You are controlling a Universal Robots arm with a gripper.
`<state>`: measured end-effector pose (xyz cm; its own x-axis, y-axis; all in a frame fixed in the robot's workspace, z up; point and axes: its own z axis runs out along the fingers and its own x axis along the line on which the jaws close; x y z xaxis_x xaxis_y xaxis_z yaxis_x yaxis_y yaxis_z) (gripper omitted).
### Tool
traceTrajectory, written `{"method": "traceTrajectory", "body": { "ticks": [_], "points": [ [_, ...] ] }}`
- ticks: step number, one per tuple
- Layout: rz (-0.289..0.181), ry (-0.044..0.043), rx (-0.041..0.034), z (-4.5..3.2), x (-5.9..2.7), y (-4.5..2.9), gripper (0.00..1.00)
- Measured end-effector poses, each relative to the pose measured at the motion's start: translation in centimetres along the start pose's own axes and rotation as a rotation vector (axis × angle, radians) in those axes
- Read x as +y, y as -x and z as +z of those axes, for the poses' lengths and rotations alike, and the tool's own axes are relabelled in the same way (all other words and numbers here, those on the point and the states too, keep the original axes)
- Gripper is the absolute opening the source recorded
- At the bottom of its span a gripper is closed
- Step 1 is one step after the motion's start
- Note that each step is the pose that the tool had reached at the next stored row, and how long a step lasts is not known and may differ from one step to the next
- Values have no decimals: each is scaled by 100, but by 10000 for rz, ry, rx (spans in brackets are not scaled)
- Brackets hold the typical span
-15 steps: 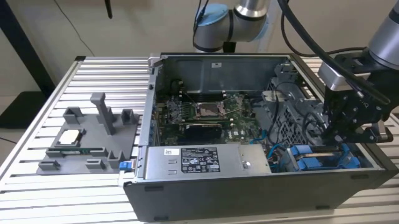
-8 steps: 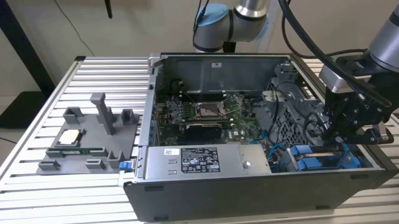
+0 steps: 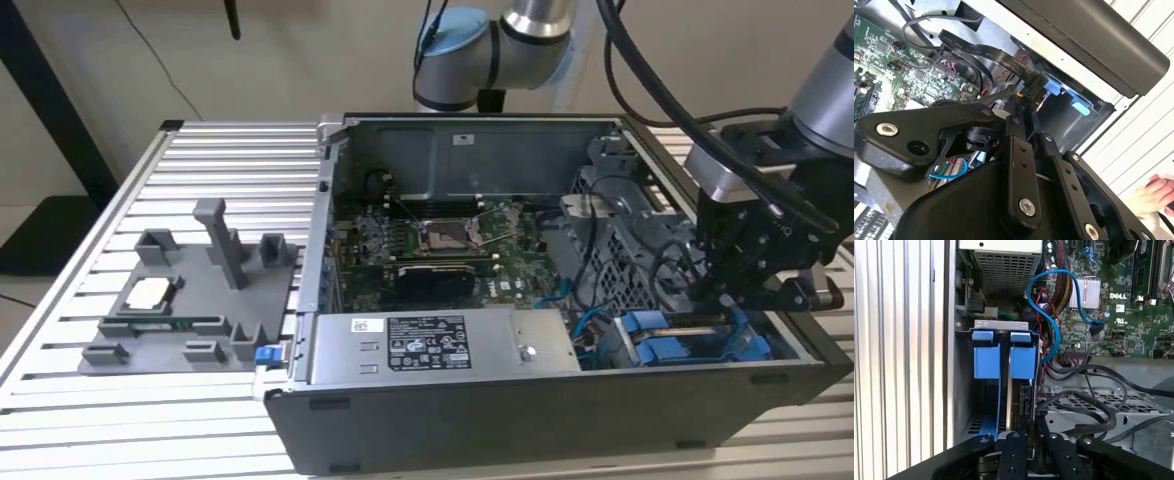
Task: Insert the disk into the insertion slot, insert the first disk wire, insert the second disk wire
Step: 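Insert the first disk wire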
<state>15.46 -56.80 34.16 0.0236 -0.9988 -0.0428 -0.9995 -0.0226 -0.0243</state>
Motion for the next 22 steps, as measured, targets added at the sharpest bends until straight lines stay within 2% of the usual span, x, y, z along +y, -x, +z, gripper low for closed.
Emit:
{"method": "traceTrajectory", "body": {
  "ticks": [10, 20, 22],
  "points": [
    [81, -3, 2, 17, -10, -10, 19],
    [290, -15, -9, -3, 0, -22, 19],
    [285, -45, 51, -3, 1, -21, 19]
  ]
}}
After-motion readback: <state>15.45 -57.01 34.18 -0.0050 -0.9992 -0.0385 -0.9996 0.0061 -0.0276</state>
